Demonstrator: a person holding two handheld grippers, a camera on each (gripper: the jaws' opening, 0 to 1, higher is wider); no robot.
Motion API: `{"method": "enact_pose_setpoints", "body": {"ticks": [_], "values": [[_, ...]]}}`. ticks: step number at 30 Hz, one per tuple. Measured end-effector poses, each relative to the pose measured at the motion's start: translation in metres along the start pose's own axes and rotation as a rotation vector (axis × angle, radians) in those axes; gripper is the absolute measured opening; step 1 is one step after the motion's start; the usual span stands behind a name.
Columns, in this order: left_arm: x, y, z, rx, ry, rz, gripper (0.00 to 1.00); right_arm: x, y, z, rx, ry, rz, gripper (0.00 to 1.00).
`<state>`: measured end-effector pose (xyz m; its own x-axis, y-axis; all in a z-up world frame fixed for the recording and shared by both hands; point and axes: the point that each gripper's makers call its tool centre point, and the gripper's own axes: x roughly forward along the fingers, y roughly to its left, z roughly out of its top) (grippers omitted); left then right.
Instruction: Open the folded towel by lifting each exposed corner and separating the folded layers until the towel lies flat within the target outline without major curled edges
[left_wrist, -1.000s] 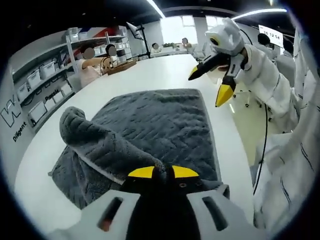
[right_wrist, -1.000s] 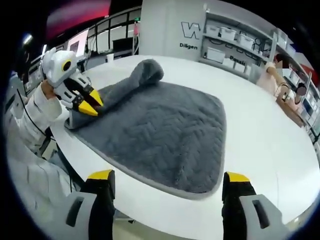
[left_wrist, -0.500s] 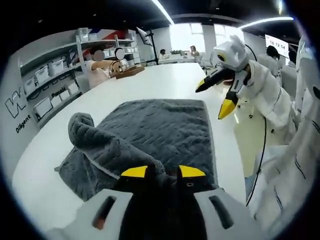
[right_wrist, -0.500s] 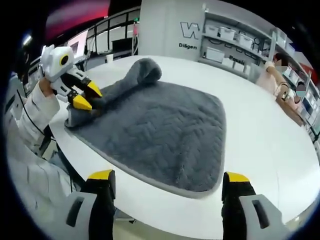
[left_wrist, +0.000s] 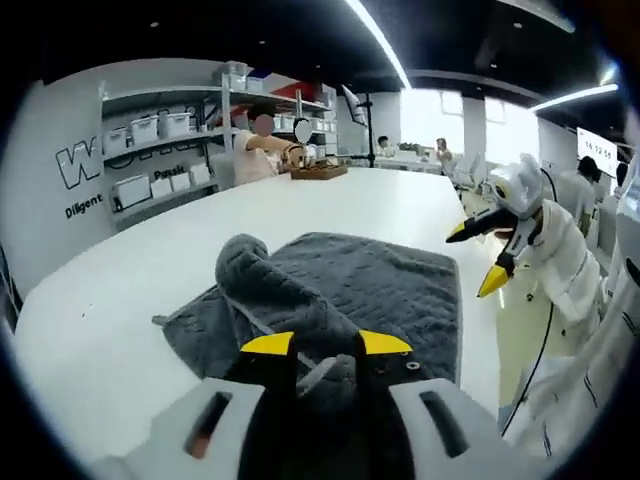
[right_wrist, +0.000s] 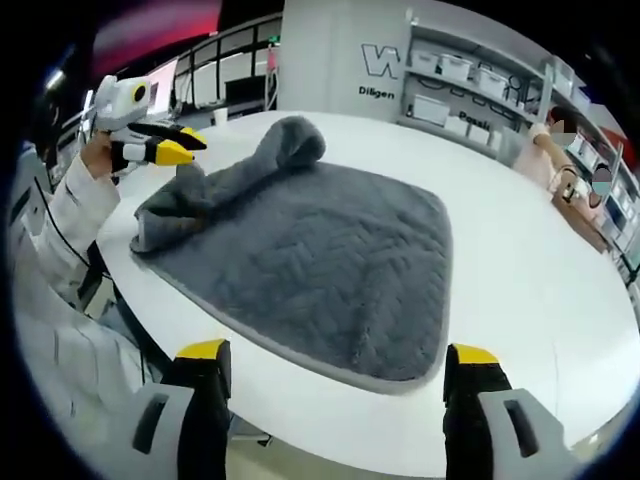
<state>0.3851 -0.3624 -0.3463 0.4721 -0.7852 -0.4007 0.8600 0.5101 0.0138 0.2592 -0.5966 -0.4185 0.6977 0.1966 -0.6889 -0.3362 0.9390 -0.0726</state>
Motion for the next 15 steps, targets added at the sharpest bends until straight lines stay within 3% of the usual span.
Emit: {"method": "enact_pose_setpoints", "body": {"ticks": [6, 11, 15], "values": [[0.012, 0.029, 0.001, -0.116, -0.018, 0.043, 0.22, -0.001, -0.001, 0.000, 0.000, -0.002, -0.002, 0.86], [0.026, 0.035, -0.007, -0.168, -0.004, 0.047, 0.12, -0.002, 0.000, 0.000, 0.000, -0.003, -0.003, 0.86], [0.038, 0.028, -0.018, -0.192, 0.027, 0.025, 0.15, -0.002, -0.001, -0.002, 0.002, 0.003, -0.005, 0.86]]}}
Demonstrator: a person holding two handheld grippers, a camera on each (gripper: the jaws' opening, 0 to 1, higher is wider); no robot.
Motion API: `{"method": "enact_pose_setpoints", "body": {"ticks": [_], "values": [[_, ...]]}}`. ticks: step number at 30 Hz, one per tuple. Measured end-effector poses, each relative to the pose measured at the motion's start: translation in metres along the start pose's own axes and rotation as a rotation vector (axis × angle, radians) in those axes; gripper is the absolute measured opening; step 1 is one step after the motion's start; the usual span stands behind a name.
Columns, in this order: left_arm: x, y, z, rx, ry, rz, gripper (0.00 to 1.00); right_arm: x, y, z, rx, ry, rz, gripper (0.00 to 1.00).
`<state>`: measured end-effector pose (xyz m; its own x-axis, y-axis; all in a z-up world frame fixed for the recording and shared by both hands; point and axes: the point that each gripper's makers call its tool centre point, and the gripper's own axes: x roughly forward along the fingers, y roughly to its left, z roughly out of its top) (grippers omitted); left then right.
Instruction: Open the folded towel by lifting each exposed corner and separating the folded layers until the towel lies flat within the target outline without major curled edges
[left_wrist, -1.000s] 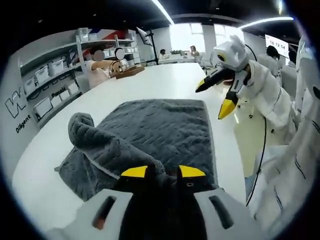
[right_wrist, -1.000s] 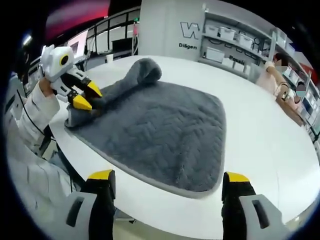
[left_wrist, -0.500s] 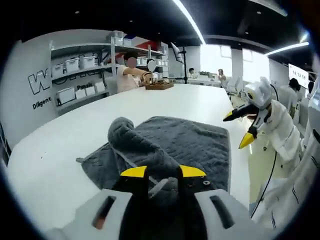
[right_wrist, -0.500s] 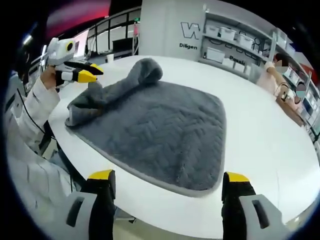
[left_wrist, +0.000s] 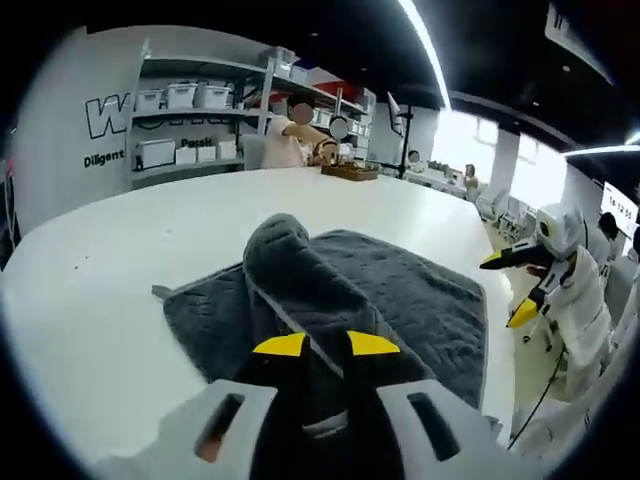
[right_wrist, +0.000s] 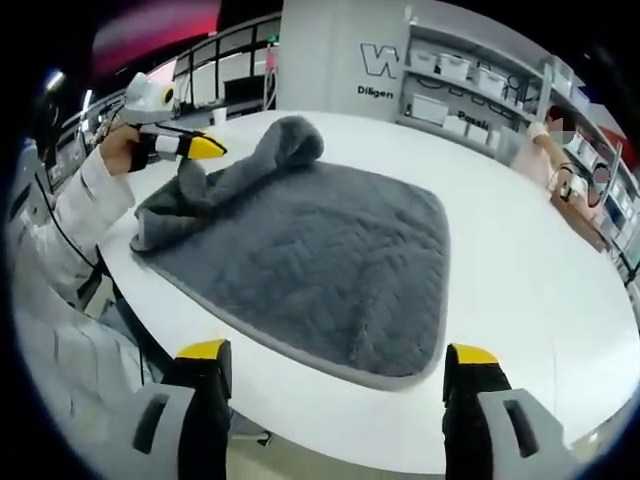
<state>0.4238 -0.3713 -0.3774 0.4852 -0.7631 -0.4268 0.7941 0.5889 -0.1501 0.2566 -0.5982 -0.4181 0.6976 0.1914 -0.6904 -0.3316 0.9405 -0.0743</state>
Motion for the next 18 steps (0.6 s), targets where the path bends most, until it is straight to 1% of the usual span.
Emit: {"method": "enact_pose_setpoints", "body": {"ticks": [2, 7, 12, 18], "values": [[0.005, -0.001, -0.005, -0.017, 0.008, -0.002, 0.18, 0.000, 0.000, -0.001, -0.001, 0.005, 0.000, 0.86], [0.012, 0.003, -0.015, -0.084, 0.024, 0.003, 0.18, -0.001, -0.002, -0.002, -0.004, 0.010, -0.004, 0.86], [0.017, 0.001, -0.021, -0.107, 0.035, -0.014, 0.18, 0.001, -0.001, -0.002, -0.007, 0.012, 0.000, 0.86], [0.022, -0.001, -0.023, -0.123, 0.038, -0.032, 0.16, 0.003, 0.000, -0.005, -0.008, 0.021, 0.005, 0.85]]}}
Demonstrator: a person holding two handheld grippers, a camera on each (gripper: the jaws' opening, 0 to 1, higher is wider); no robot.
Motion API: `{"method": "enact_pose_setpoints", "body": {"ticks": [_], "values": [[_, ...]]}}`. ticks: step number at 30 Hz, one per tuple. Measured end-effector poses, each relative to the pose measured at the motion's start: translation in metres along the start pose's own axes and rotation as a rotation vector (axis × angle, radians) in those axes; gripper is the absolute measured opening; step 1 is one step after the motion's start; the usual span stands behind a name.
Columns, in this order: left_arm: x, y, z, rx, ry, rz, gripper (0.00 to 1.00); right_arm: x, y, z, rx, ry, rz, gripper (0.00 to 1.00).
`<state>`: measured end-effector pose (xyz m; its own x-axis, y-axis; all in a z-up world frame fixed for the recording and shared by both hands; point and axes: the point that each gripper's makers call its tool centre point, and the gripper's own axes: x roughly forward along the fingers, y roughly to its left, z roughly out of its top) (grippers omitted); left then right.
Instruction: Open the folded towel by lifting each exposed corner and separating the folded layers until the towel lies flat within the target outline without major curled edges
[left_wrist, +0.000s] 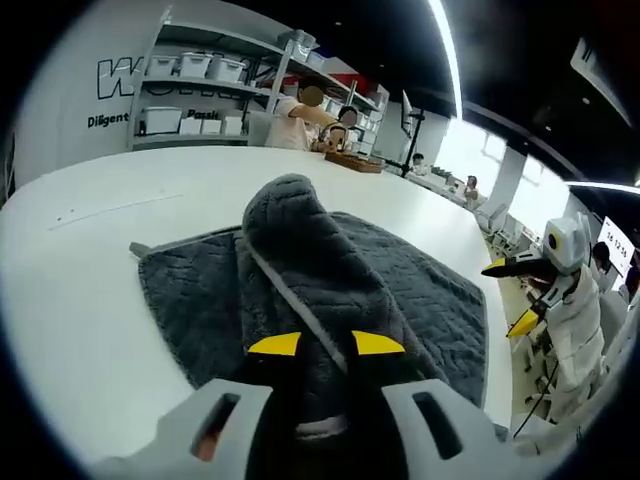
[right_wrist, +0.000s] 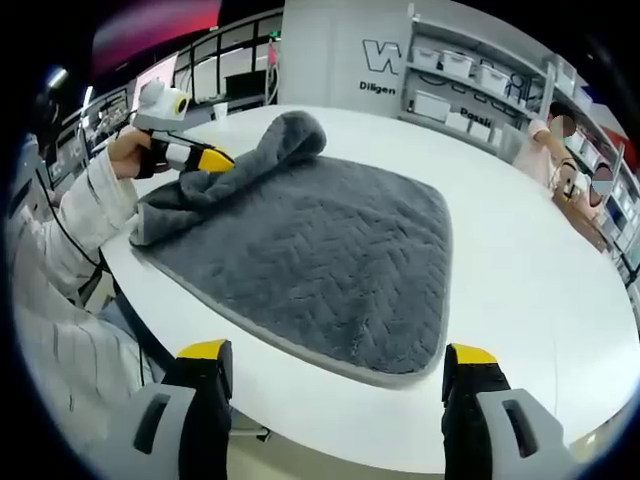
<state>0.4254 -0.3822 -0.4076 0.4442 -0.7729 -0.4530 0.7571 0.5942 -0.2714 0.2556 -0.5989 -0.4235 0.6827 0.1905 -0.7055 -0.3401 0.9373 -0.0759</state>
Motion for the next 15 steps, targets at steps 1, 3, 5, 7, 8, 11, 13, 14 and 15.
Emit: {"method": "enact_pose_setpoints", "body": {"ticks": [1, 3, 5, 7, 8, 11, 13, 14, 15], "values": [[0.0002, 0.0000, -0.0001, 0.000, 0.000, 0.000, 0.15, 0.0000, -0.0001, -0.0004, 0.000, 0.001, 0.000, 0.85], [0.0009, -0.0006, 0.0002, 0.001, -0.002, -0.004, 0.14, -0.0005, -0.0009, -0.0019, 0.003, 0.004, -0.002, 0.85], [0.0014, -0.0016, 0.0007, -0.002, -0.006, -0.009, 0.11, -0.0011, -0.0021, -0.0029, 0.006, 0.005, -0.006, 0.85], [0.0030, -0.0026, 0.0003, -0.005, -0.008, -0.015, 0.09, -0.0017, -0.0028, -0.0036, 0.009, 0.006, -0.009, 0.85], [0.0034, -0.0030, -0.0002, -0.006, -0.007, -0.017, 0.09, -0.0018, -0.0029, -0.0037, 0.009, 0.006, -0.009, 0.85], [0.0038, -0.0053, -0.0002, -0.008, -0.014, -0.030, 0.07, -0.0018, -0.0026, -0.0040, 0.008, 0.008, -0.009, 0.85], [0.0034, -0.0061, 0.0004, -0.001, -0.019, -0.032, 0.06, -0.0017, -0.0019, -0.0043, 0.006, 0.010, -0.008, 0.85], [0.0030, -0.0064, 0.0008, 0.004, -0.021, -0.032, 0.05, -0.0018, -0.0016, -0.0043, 0.005, 0.010, -0.007, 0.85], [0.0019, -0.0073, 0.0015, 0.010, -0.024, -0.033, 0.05, -0.0019, -0.0012, -0.0042, 0.005, 0.010, -0.007, 0.85]]}}
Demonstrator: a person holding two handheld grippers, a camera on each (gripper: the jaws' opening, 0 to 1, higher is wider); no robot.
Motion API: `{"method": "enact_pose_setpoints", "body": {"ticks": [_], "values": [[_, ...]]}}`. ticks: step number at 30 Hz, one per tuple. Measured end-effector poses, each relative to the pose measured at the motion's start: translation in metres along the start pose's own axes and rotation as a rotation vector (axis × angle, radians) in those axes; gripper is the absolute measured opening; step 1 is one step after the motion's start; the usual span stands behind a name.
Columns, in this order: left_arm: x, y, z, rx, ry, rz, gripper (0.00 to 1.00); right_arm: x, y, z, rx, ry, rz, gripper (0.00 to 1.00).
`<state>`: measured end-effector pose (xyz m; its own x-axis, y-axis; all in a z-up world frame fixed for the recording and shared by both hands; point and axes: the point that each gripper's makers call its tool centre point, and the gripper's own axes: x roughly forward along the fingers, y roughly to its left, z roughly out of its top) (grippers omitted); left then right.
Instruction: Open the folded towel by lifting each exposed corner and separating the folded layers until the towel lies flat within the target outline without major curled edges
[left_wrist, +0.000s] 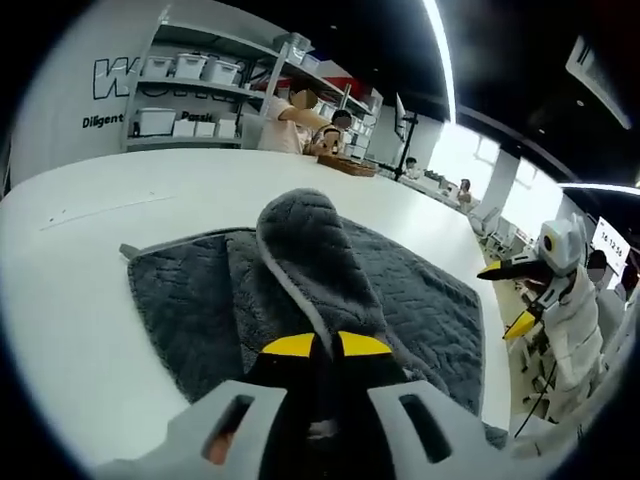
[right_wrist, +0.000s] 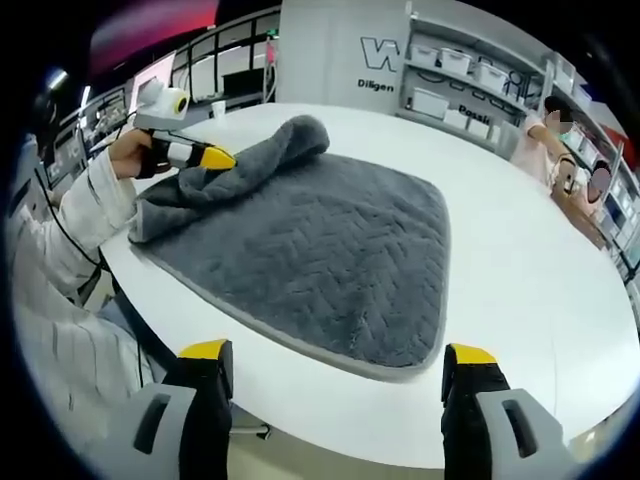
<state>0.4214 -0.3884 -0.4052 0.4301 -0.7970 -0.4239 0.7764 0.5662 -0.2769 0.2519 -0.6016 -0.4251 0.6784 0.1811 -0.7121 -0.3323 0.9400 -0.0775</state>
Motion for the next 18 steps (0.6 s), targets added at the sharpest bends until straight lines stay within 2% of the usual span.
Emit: {"method": "enact_pose_setpoints", "body": {"ticks": [8, 18], "values": [[-0.009, -0.005, 0.008, 0.008, -0.034, -0.017, 0.03, -0.001, 0.001, 0.001, -0.004, -0.001, 0.000, 0.85], [-0.037, 0.004, 0.025, 0.008, -0.090, 0.031, 0.02, -0.001, 0.004, 0.002, -0.009, -0.002, 0.002, 0.85]]}}
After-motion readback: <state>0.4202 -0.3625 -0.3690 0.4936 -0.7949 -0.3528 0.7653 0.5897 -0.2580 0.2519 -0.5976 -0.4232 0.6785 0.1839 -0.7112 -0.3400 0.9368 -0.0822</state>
